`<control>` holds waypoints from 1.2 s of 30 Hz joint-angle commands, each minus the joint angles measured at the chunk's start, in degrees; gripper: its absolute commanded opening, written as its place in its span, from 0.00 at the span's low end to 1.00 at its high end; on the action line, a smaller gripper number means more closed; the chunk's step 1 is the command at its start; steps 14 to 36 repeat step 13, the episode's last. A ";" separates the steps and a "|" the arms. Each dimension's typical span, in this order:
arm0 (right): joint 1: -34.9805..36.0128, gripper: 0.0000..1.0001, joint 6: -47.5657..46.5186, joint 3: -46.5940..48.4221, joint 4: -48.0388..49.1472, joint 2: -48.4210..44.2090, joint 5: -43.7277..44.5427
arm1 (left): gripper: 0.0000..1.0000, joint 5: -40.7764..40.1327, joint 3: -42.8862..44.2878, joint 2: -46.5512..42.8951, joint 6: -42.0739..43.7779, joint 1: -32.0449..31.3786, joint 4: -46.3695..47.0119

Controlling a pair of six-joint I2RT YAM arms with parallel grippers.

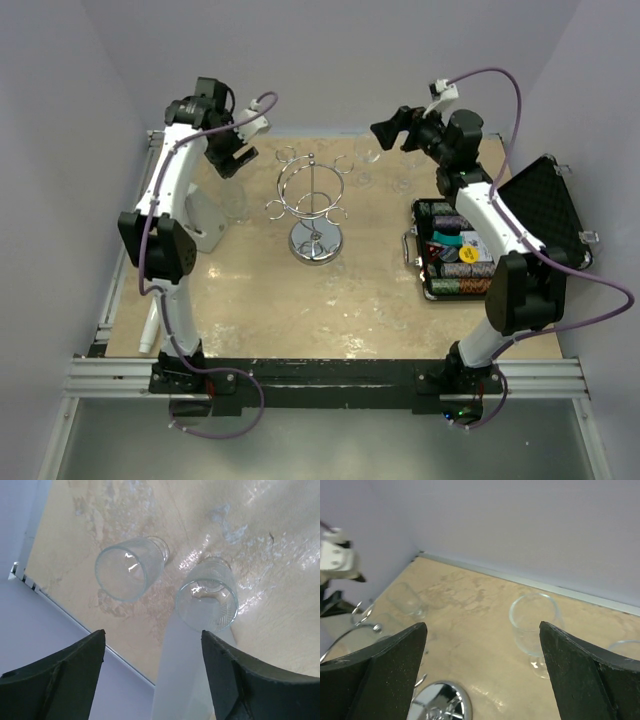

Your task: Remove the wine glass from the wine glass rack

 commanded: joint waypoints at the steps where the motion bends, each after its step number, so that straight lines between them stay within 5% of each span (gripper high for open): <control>1: -0.25 0.98 -3.97 7.89 -13.61 -2.62 19.08 | 0.91 4.07 -4.25 -10.32 -7.87 3.29 9.59; 2: -0.25 0.99 -3.98 8.60 -15.20 -3.14 23.63 | 0.99 4.87 -6.01 -11.99 -9.54 4.26 12.14; 7: -0.25 0.99 -6.00 10.71 -20.31 -5.43 36.66 | 1.00 8.30 -15.86 -19.90 -18.33 10.23 27.43; 13: -0.25 0.98 -7.67 13.34 -24.88 -5.08 41.34 | 1.00 9.01 -28.42 -28.52 -25.19 14.03 38.95; 36: -0.25 0.98 -7.67 13.34 -24.88 -5.08 41.34 | 1.00 9.01 -28.42 -28.52 -25.19 14.03 38.95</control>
